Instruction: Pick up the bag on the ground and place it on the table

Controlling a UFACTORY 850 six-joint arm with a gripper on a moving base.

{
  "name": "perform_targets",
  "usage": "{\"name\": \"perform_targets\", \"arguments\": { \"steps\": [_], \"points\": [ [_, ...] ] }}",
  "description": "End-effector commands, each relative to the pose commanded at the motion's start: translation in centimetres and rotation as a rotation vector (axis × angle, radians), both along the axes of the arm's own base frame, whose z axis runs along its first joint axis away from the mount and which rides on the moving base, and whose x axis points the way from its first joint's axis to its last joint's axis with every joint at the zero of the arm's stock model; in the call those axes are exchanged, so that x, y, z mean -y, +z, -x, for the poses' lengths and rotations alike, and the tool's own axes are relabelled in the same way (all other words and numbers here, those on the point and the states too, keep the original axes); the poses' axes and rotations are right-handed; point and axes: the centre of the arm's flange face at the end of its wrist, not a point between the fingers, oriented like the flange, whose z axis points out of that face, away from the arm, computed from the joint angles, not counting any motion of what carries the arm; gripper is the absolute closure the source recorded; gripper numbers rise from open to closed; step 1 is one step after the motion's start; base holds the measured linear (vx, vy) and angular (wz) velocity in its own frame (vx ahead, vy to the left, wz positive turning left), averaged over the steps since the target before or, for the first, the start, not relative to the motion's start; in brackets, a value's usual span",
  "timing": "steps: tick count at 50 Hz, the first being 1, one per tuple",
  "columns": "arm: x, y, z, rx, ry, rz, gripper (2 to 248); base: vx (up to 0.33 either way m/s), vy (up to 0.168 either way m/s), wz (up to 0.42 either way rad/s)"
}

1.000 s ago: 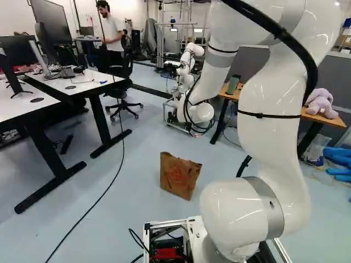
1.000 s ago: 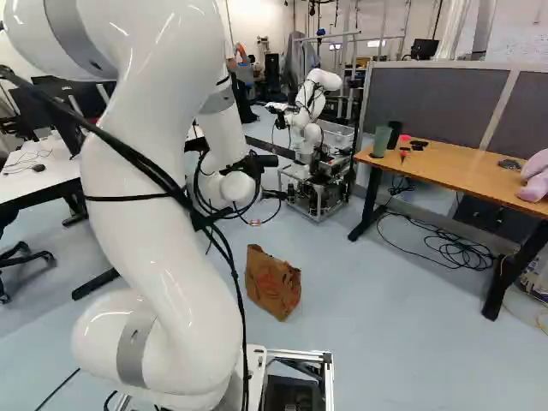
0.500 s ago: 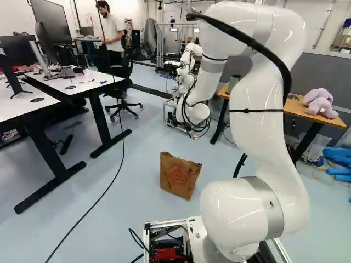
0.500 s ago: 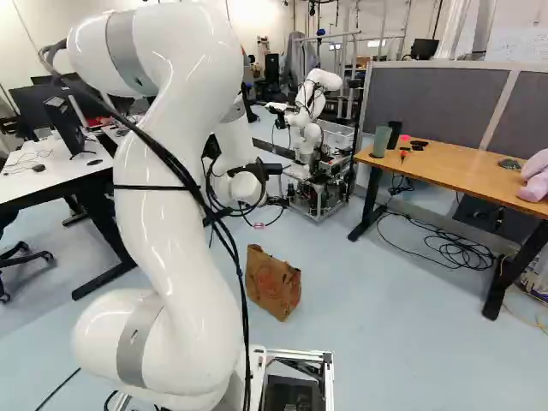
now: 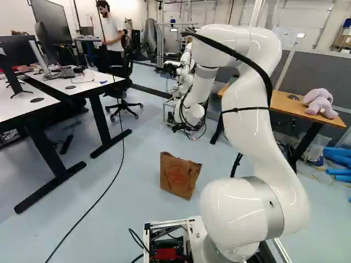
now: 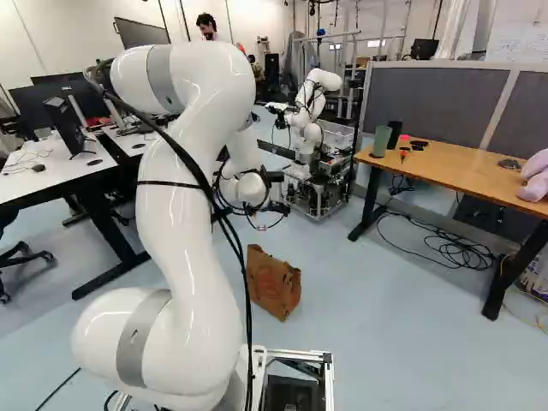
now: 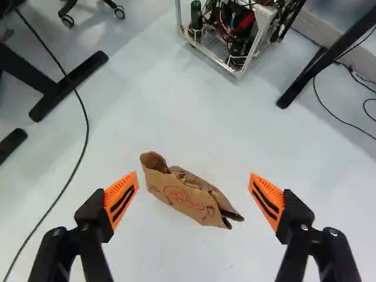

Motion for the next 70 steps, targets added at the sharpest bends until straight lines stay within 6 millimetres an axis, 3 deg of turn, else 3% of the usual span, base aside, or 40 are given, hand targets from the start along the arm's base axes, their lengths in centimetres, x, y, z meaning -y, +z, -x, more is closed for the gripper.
{"name": "perform_targets", "arguments": {
  "steps": [44, 70],
  "points": [
    [0.0, -8.0, -4.6, -0.314, 0.418, 0.185, 3, 0.000, 0.000, 0.000],
    [0.0, -12.3, -4.8, -0.506, 0.699, 0.228, 3, 0.000, 0.000, 0.000]
  ]
}}
